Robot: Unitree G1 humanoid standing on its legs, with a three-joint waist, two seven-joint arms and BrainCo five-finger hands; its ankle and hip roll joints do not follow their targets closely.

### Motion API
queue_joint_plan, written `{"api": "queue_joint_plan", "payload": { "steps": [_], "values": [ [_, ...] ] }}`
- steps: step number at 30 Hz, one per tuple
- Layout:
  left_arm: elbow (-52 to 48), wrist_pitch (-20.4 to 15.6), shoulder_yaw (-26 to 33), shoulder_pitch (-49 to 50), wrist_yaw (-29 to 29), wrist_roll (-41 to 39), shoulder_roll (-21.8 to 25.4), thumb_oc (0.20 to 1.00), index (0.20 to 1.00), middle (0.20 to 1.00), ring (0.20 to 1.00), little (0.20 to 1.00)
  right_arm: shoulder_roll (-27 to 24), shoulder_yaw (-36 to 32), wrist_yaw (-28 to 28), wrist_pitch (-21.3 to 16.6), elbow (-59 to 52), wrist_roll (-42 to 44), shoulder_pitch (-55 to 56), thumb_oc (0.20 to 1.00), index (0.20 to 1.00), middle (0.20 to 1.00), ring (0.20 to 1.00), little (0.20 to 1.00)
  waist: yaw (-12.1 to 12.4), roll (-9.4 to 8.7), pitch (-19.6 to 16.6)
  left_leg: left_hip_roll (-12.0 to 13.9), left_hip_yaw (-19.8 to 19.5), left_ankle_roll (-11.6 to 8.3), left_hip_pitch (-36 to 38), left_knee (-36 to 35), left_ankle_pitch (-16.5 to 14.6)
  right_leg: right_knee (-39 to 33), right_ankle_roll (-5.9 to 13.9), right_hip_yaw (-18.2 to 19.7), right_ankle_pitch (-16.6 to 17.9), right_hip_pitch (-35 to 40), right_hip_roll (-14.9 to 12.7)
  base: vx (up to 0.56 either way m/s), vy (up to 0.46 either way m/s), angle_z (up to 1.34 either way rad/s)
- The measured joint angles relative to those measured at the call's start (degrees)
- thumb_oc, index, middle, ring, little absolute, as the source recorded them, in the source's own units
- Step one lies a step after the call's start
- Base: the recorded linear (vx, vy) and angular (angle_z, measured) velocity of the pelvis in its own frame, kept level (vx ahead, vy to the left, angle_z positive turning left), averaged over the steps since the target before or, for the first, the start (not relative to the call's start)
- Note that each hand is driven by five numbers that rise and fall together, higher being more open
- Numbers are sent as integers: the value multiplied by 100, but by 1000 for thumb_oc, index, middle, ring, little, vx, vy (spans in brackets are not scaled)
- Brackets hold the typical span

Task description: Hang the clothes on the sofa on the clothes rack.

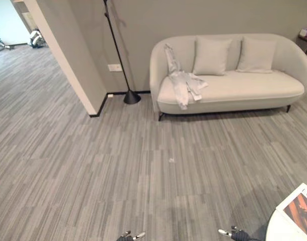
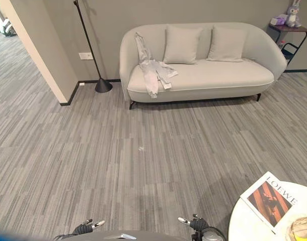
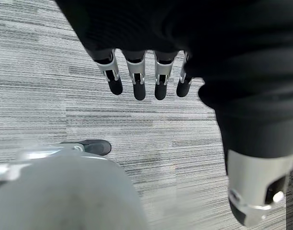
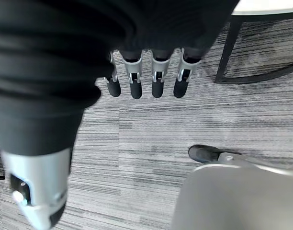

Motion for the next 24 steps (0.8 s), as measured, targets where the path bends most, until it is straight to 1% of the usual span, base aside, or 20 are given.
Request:
{"api": "queue_joint_plan", "payload": {
  "steps": [20,24],
  "values": [
    [96,-21,-8,-16,38,240,1,1000,1000,1000,1000,1000,-1,2,29,-1,1,-27,4,1000,1000,1000,1000,1000,-2,-18,-44,-14,1,3,-5,1,3,1,-33,-1,29,-6,-15,0,0,0],
    [95,-79,-59,-13,40,248,1,1000,1000,1000,1000,1000,-2,1,33,0,1,-26,7,1000,1000,1000,1000,1000,-2,-15,-48,-15,4,5,-4,1,4,1,-31,2,33,-7,-16,0,0,0]
  ]
}}
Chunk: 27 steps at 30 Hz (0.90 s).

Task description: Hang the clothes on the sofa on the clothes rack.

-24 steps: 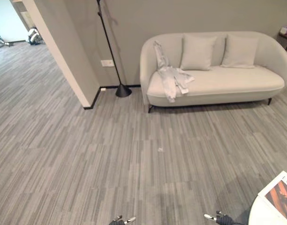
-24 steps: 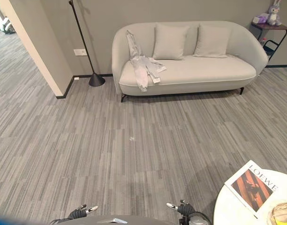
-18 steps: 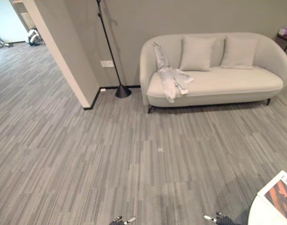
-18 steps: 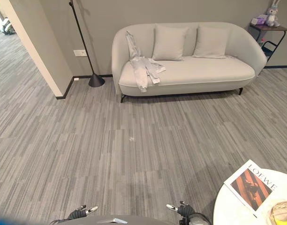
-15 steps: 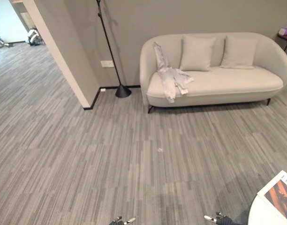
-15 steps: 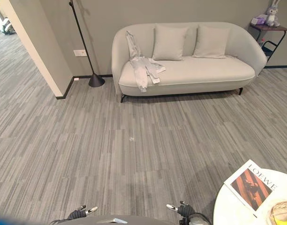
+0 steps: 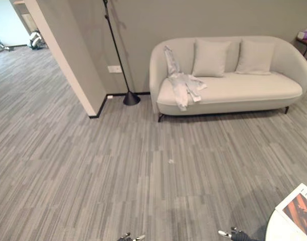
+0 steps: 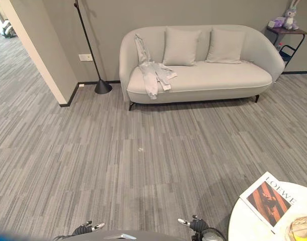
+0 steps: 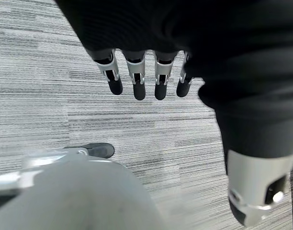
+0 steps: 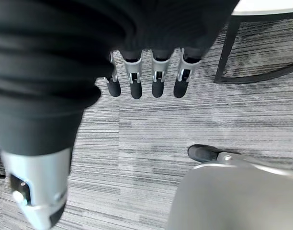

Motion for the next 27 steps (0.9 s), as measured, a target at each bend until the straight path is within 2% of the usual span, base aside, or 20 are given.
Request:
{"api": "queue_joint_plan", "payload": {
  "steps": [17,20,21,22,23,24,25,26,27],
  "values": [
    [121,-40,-47,-37,12,329,6,1000,1000,1000,1000,1000,-11,149,22,0,53,2,3,1000,1000,1000,1000,1000,10,-101,-59,-37,32,11,-18,-2,1,0,35,85,38,-54,-25,-12,26,-2],
    [210,-40,-34,-111,10,328,10,1000,1000,1000,1000,1000,-14,95,22,3,144,7,-34,1000,1000,1000,1000,1000,20,-106,-16,-91,51,26,-74,-9,-6,2,125,126,23,-129,-76,-1,163,-6],
    [217,-40,-36,-159,9,328,11,1000,1000,1000,1000,1000,-17,94,23,4,153,8,-74,1000,1000,1000,1000,1000,22,-87,34,-114,56,59,-121,-7,0,111,156,128,27,-213,-100,-56,220,-17],
    [212,-29,-37,-292,5,322,-8,1000,1000,1000,1000,1000,-52,105,24,3,192,15,-208,1000,1000,1000,1000,1000,74,-15,174,-242,-35,184,-135,-30,-39,738,246,150,-29,-552,-98,-26,220,-51],
    [197,-36,-41,-425,4,321,-35,1000,1000,1000,1000,1000,-131,105,23,6,211,23,-360,1000,1000,1000,1000,1000,179,136,284,-206,-192,334,-190,-29,-41,1595,377,204,-177,-1085,-56,62,136,-47],
    [241,-32,-48,-669,11,311,65,1000,1000,1000,1000,1000,-154,101,26,-21,132,47,-566,1000,1000,1000,1000,1000,76,107,522,-289,-222,393,-229,66,-40,3337,580,36,-486,-1959,-299,183,87,-11],
    [161,-78,-48,-735,15,311,108,1000,1000,1000,1000,1000,-144,97,22,28,243,51,-495,1000,1000,1000,1000,1000,112,-21,584,-500,-276,541,-105,27,-76,4074,672,72,-545,-2364,-816,314,32,26],
    [153,-110,-61,-690,12,310,91,1000,1000,1000,1000,1000,-120,-44,26,1,247,59,-446,1000,1000,1000,1000,1000,133,-91,568,-554,-332,696,-61,64,-150,3744,706,125,-494,-2622,-1130,681,-111,19],
    [163,-89,-62,-611,6,310,93,1000,1000,1000,1000,1000,-122,-76,26,-3,251,111,-409,1000,1000,1000,1000,1000,95,-137,583,-546,-348,678,-73,105,-210,2861,818,219,-304,-2690,-1130,698,-172,20]
  ]
}}
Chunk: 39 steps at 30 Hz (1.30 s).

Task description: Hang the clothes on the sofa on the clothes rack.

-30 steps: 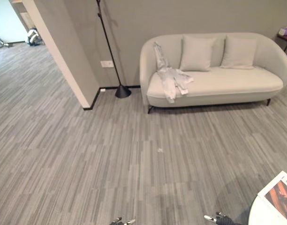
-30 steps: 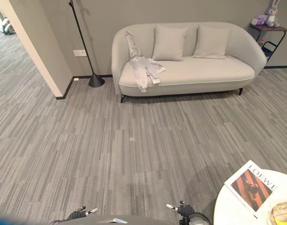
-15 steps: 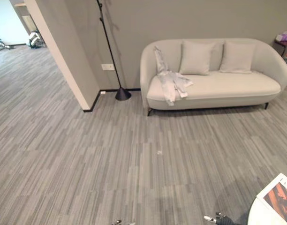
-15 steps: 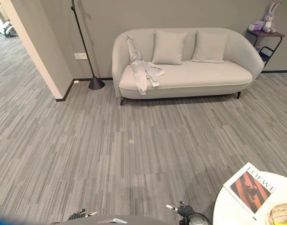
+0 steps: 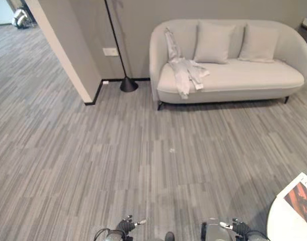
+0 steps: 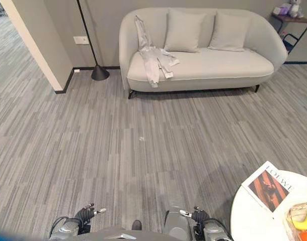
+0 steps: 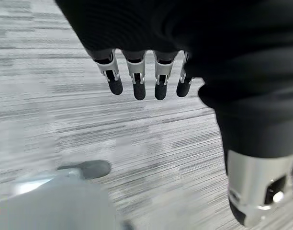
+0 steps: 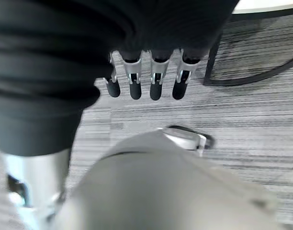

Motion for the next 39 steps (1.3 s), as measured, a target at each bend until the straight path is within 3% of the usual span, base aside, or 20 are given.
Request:
{"api": "queue_joint_plan", "payload": {
  "steps": [1,2,5,6,7,8,10,13,16,18,19,20,22,25,29,31,32,34,36,39],
  "values": [
    [65,-4,25,-92,3,-1,9,1000,1000,1000,1000,1000,33,34,-2,14,-41,8,-20,1000,1000,1000,1000,1000,-180,-27,21,44,-153,-105,-136,212,-187,-2093,175,149,220,261,166,875,-272,26],
    [72,-11,37,-86,2,-1,-2,1000,1000,1000,1000,1000,78,18,-3,23,-38,11,-27,1000,1000,1000,1000,1000,-265,-137,13,54,-175,-116,18,134,-232,-2846,133,-39,573,321,249,460,-153,30],
    [287,-29,85,-43,1,3,-21,1000,1000,1000,1000,1000,138,3,-2,24,-31,12,125,1000,1000,1000,1000,1000,-298,-231,-126,71,-302,-237,322,139,-635,-2720,61,-800,819,298,237,333,-152,23],
    [267,-34,76,13,0,4,-7,1000,1000,1000,1000,1000,130,-1,-3,21,-32,10,178,1000,1000,1000,1000,1000,-295,-307,-225,117,-405,-324,512,44,-715,-2563,27,-775,899,323,256,351,-202,34],
    [291,-28,72,39,1,8,-28,1000,1000,1000,1000,1000,111,5,-2,22,-23,10,196,1000,1000,1000,1000,1000,-296,-245,-262,238,-447,-400,627,-43,-760,-2495,-88,-803,1133,382,347,365,-235,49],
    [291,-28,63,183,-3,12,-91,1000,1000,1000,1000,1000,78,10,-1,23,-14,8,251,1000,1000,1000,1000,1000,-351,-15,-425,587,-617,-556,774,-104,-841,-2430,-225,-841,1245,492,639,332,-225,57],
    [290,-30,69,314,-8,7,-139,1000,1000,1000,1000,1000,53,23,7,25,-21,-5,265,1000,1000,1000,1000,1000,-401,108,-556,891,-767,-667,813,31,-817,-2558,-285,-846,1288,732,910,304,-208,68],
    [271,-32,135,394,2,-7,-150,1000,1000,1000,1000,1000,-143,76,-4,-47,-84,-2,101,1000,1000,1000,1000,1000,-245,31,-700,967,-885,-1067,558,1033,-658,-2819,-1053,-849,1273,1185,1126,316,-165,12],
    [258,-30,177,386,1,-99,-195,1000,1000,1000,1000,1000,-262,69,-5,-95,-86,4,-46,1000,1000,1000,1000,1000,-256,164,-746,1089,-1051,-1314,320,1905,-543,-2834,-1098,-910,896,1471,1345,334,-192,12],
    [92,-76,259,315,5,-210,-156,1000,1000,1000,1000,1000,-250,91,-11,-106,-40,90,69,1000,1000,1000,1000,1000,-188,3,-654,987,-876,-1933,-894,4527,-60,-2830,-1324,-952,745,1834,1385,381,-266,13],
    [77,-45,305,343,2,-212,-123,1000,1000,1000,1000,1000,-243,55,-19,-113,-67,127,59,1000,1000,1000,1000,1000,-192,-18,-647,1031,-814,-1785,-1180,4799,137,-2808,-1481,-871,507,1974,1435,371,-260,-13],
    [87,-26,304,317,-3,-212,-93,1000,1000,1000,1000,1000,-257,67,-19,-139,-68,172,74,1000,1000,1000,1000,1000,-213,-25,-583,1257,-501,-1365,-1685,5546,511,-2833,-1630,-877,436,2134,1491,235,-141,-15],
    [67,-24,310,397,-7,-214,34,1000,1000,1000,1000,1000,-186,128,-25,-111,-43,186,92,1000,1000,1000,1000,1000,-144,-232,-502,1291,-420,-1365,-2285,5367,490,-2827,-1686,-736,210,2435,1420,292,-102,-26],
    [-24,-49,351,327,-13,-336,89,1000,1000,1000,1000,1000,-132,244,-25,-49,-31,195,-54,1000,1000,1000,1000,1000,-36,-313,-230,1182,-155,-1378,-2739,3703,343,-2827,-1414,-603,155,2687,1359,367,48,-39],
    [-25,-44,329,137,-13,-339,-7,1000,1000,1000,1000,1000,-152,262,-30,-26,129,190,-224,1000,1000,1000,1000,1000,128,-157,32,614,-306,-1071,-2569,-79,702,-2833,-899,-455,-206,2933,1335,354,66,-5],
    [-5,-28,313,223,-11,-341,-3,1000,1000,1000,1000,1000,-152,293,-27,-31,183,170,-362,1000,1000,1000,1000,1000,270,-89,201,345,-599,-1026,-2697,-171,797,-2835,-945,-297,-438,3276,1337,309,53,-42],
    [54,-26,317,262,-4,-342,-5,1000,1000,1000,1000,1000,-156,288,-33,-42,190,170,-360,1000,1000,1000,1000,1000,390,-61,219,266,-580,-1034,-2710,-129,791,-2832,-1147,-234,-519,3410,1331,566,243,-76],
    [252,-26,630,595,-4,-380,1,1000,1000,1000,1000,1000,-78,135,-23,-42,220,129,-180,1000,1000,1000,1000,1000,591,-191,108,264,180,-934,-2473,832,724,-2821,-1018,212,-989,4079,1093,499,241,-107],
    [284,-11,659,739,7,-381,37,1000,1000,1000,1000,1000,-37,190,-33,-69,190,101,-27,1000,1000,1000,1000,1000,500,-183,-72,166,88,-500,-2311,864,1262,-2389,-755,268,-1200,4046,1069,362,235,-41],
    [447,-41,633,339,3,-379,82,1000,1000,1000,1000,1000,96,133,-11,-20,343,97,85,1000,1000,1000,1000,1000,540,-422,-176,-50,197,-303,-1858,398,1112,-1913,-467,400,-834,3879,772,354,250,-7]
  ]
}}
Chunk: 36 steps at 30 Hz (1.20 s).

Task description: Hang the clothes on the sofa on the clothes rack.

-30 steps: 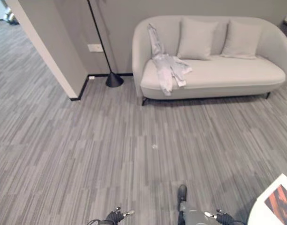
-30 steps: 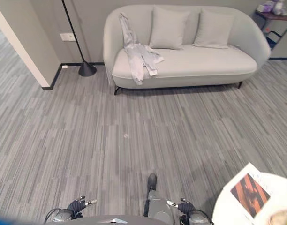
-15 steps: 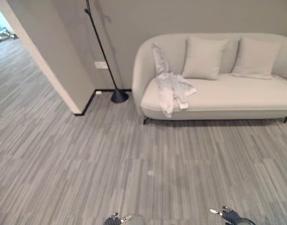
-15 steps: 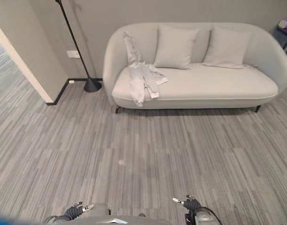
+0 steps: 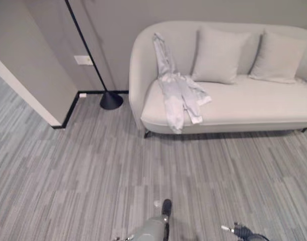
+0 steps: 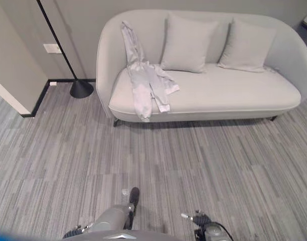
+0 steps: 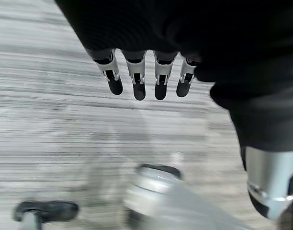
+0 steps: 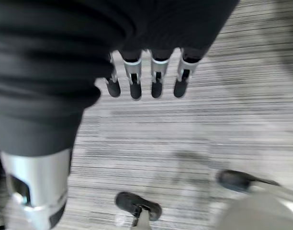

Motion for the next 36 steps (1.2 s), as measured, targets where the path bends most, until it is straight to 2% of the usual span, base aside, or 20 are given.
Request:
{"api": "queue_joint_plan", "payload": {
  "steps": [2,5,7,11,12,14,16,18,19,21,23,25,26,27,28,29,32,34,35,36],
  "values": [
    [-135,-23,-46,-101,4,-1,101,1000,1000,1000,1000,1000,155,3,15,-14,27,-7,-24,1000,1000,1000,1000,1000,3,-178,-156,-169,95,163,309,-252,-157,278,236,-21,152,-40,-235,233,202,-29],
    [-286,-22,-232,-321,5,-3,108,1000,1000,1000,1000,1000,196,90,28,-6,-25,-130,-189,1000,1000,1000,1000,1000,50,-99,-291,-255,166,387,525,-426,-296,925,645,-71,178,-529,-443,188,255,-18],
    [-330,-2,-366,-354,3,-4,88,1000,1000,1000,1000,1000,97,92,41,-19,-279,-127,-215,1000,1000,1000,1000,1000,-76,180,-222,-182,77,360,823,-502,-283,3309,683,-142,553,-1530,-350,128,193,21],
    [-438,2,-580,-185,7,-4,155,1000,1000,1000,1000,1000,75,44,30,-20,-333,-122,-39,1000,1000,1000,1000,1000,-167,259,-342,-463,-94,618,1186,-369,-692,4540,535,-29,441,-2487,-793,334,130,27],
    [-493,11,-610,-123,5,-2,144,1000,1000,1000,1000,1000,13,-60,14,-25,-381,-99,14,1000,1000,1000,1000,1000,-221,490,-289,-399,-219,575,1381,-441,-697,3368,350,-658,164,-2912,-1157,604,-109,14],
    [-152,25,-490,-204,10,0,34,1000,1000,1000,1000,1000,-186,-157,-14,-34,-462,-75,-98,1000,1000,1000,1000,1000,-476,743,-131,-148,-307,393,1362,-288,-949,445,447,-1111,497,-3172,-728,515,-103,15],
    [-195,12,-444,-197,5,0,83,1000,1000,1000,1000,1000,-162,-183,-23,1,-535,-13,52,1000,1000,1000,1000,1000,-612,546,18,-195,-437,353,1754,-518,-963,-561,495,-904,1147,-3243,-579,340,-64,35],
    [-259,7,-399,-125,-2,1,59,1000,1000,1000,1000,1000,-91,-230,-26,6,-403,14,234,1000,1000,1000,1000,1000,-721,223,17,-365,-600,456,2112,-516,-1233,-973,590,-890,1880,-3397,-553,329,-127,40],
    [-282,4,-402,-105,-5,2,8,1000,1000,1000,1000,1000,-95,-317,-25,26,-374,13,278,1000,1000,1000,1000,1000,-789,213,13,-356,-744,414,2258,-502,-1340,-974,603,-909,2039,-3411,-518,453,-211,64],
    [-234,3,-406,-134,-3,26,-95,1000,1000,1000,1000,1000,-98,-352,-19,29,-347,12,322,1000,1000,1000,1000,1000,-822,291,-32,-234,-1004,209,2597,-500,-1575,-945,414,-1058,2215,-3307,-350,446,-272,70],
    [-203,7,-423,-10,-7,55,-181,1000,1000,1000,1000,1000,-110,-339,-14,16,-323,12,327,1000,1000,1000,1000,1000,-823,416,-167,-47,-1149,-107,2830,-442,-1751,-944,-158,-1132,2707,-3008,-163,481,-362,53],
    [-278,-12,-465,76,-13,54,-369,1000,1000,1000,1000,1000,-310,-210,2,6,-370,12,219,1000,1000,1000,1000,1000,-798,635,-198,88,-1255,-541,2751,370,-1671,-937,-465,-1060,2405,-2574,-55,206,-176,53],
    [-408,-53,-496,7,-5,54,-245,1000,1000,1000,1000,1000,-364,-182,-3,-92,-616,12,110,1000,1000,1000,1000,1000,-806,532,-196,375,-1058,-755,2601,565,-1810,-934,-570,-830,2227,-2399,-36,334,-315,66],
    [-579,-85,-497,-51,-4,50,-199,1000,1000,1000,1000,1000,-369,-181,0,-143,-628,14,-29,1000,1000,1000,1000,1000,-808,502,-186,686,-1047,-768,2486,312,-1615,-933,-610,-858,2119,-2381,39,378,-349,29],
    [-718,-83,-544,-64,-2,44,-213,1000,1000,1000,1000,1000,-375,-177,-2,-131,-603,15,-151,1000,1000,1000,1000,1000,-783,576,-202,970,-1286,-998,2408,396,-1501,-943,-503,-838,1897,-2372,269,368,-345,11],
    [-701,-60,-730,-59,-2,43,-199,1000,1000,1000,1000,1000,-350,-173,13,-140,-630,16,-36,1000,1000,1000,1000,1000,-817,472,-246,1005,-1332,-1056,2209,794,-1546,-943,-502,-911,1789,-2318,310,264,-231,0],
    [-716,-7,-580,20,-5,43,-267,1000,1000,1000,1000,1000,-408,-169,5,-124,-603,16,191,1000,1000,1000,1000,1000,-820,569,-259,1218,-1272,-1075,2068,1543,-1536,-945,-700,-856,1535,-2110,658,275,-230,-12],
    [-592,11,-453,76,-10,44,-299,1000,1000,1000,1000,1000,-428,42,7,-124,-521,17,379,1000,1000,1000,1000,1000,-826,669,-316,1319,-1292,-1383,1515,3082,-1456,-933,-972,-823,1365,-1810,888,214,-214,-17],
    [-679,16,-442,41,-14,44,-285,1000,1000,1000,1000,1000,-426,12,10,-128,-554,15,330,1000,1000,1000,1000,1000,-860,630,-309,1294,-1391,-1396,1196,3374,-1354,-924,-1107,-759,1260,-1784,876,263,-296,16],
    [-812,7,-394,12,-18,43,-287,1000,1000,1000,1000,1000,-451,9,12,-123,-597,14,271,1000,1000,1000,1000,1000,-863,572,-241,1267,-1380,-1208,569,4669,-1038,-923,-1249,-732,1200,-1754,881,265,-149,-20]
  ]
}}
